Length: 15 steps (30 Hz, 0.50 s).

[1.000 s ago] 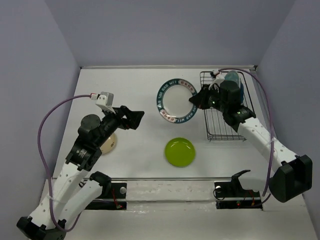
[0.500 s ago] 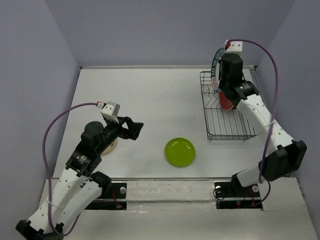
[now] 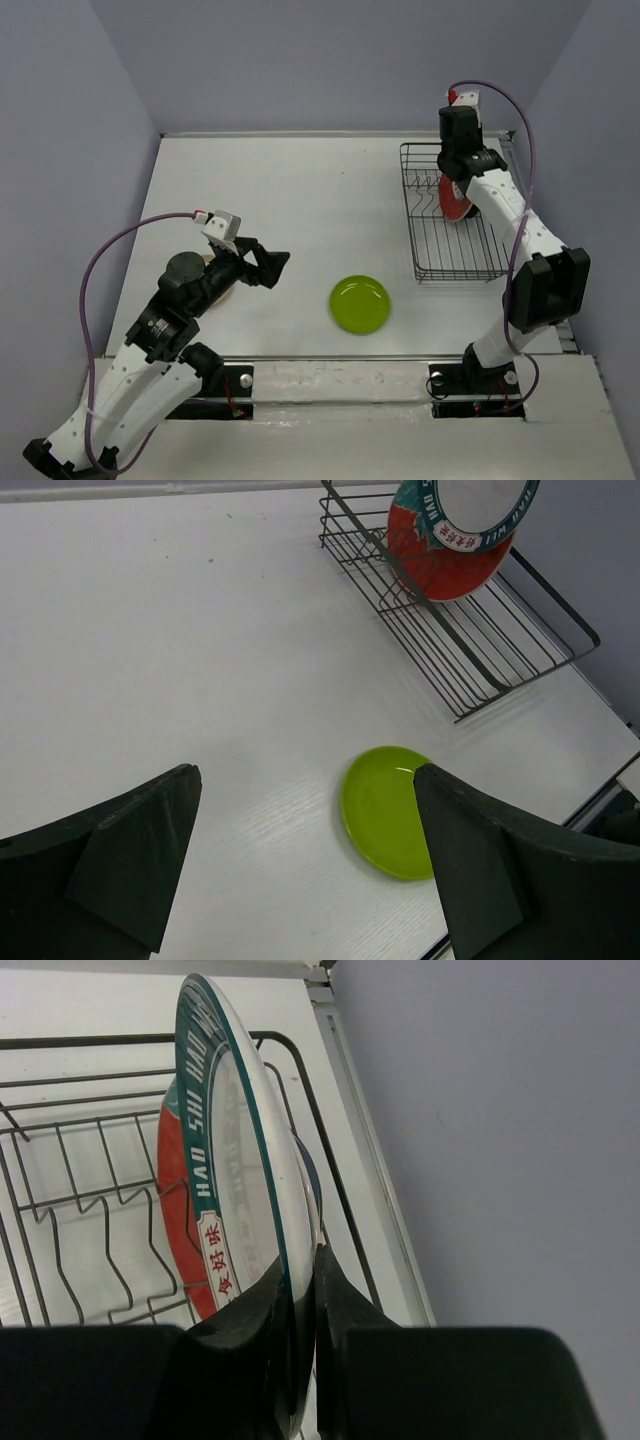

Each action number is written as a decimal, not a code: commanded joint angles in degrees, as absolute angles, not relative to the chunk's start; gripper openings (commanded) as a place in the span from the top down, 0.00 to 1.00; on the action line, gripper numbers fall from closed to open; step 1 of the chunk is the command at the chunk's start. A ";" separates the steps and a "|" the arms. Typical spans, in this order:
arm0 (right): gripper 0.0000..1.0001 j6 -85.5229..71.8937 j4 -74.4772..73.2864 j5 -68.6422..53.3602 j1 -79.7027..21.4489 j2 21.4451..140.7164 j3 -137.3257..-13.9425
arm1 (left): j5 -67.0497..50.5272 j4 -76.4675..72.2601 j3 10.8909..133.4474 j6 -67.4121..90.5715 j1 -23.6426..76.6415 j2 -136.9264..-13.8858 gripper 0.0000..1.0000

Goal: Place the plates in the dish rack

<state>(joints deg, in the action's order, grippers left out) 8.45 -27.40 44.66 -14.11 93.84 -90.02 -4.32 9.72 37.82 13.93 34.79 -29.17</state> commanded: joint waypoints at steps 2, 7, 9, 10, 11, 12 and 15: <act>0.93 4.05 -26.02 39.65 -12.39 94.30 -88.69 | -3.34 8.53 37.35 12.92 34.98 -28.91 0.01; 0.93 1.67 -26.02 36.74 -11.87 95.36 -85.96 | -3.52 8.61 37.44 13.01 34.81 -30.14 0.01; 0.93 0.80 -26.02 35.25 -11.87 95.54 -85.52 | -3.78 8.61 37.44 12.92 34.81 -31.02 0.01; 0.93 0.62 -26.02 34.81 -11.87 95.62 -85.08 | -3.95 8.61 37.53 13.01 34.72 -31.55 0.01; 0.93 0.44 -25.93 34.46 -11.87 95.62 -84.73 | -4.04 8.61 37.53 12.92 34.72 -31.90 0.01; 0.93 0.27 -25.84 34.28 -11.87 95.62 -84.47 | -4.04 8.53 37.53 13.01 34.63 -32.25 0.01; 0.93 0.62 -25.58 34.80 -11.87 95.19 -84.64 | -3.96 8.70 37.62 13.18 34.54 -33.66 0.01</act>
<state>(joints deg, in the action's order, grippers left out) 2.11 -24.82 39.68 -11.92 94.35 -86.08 -3.99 10.00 37.82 13.96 34.79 -32.36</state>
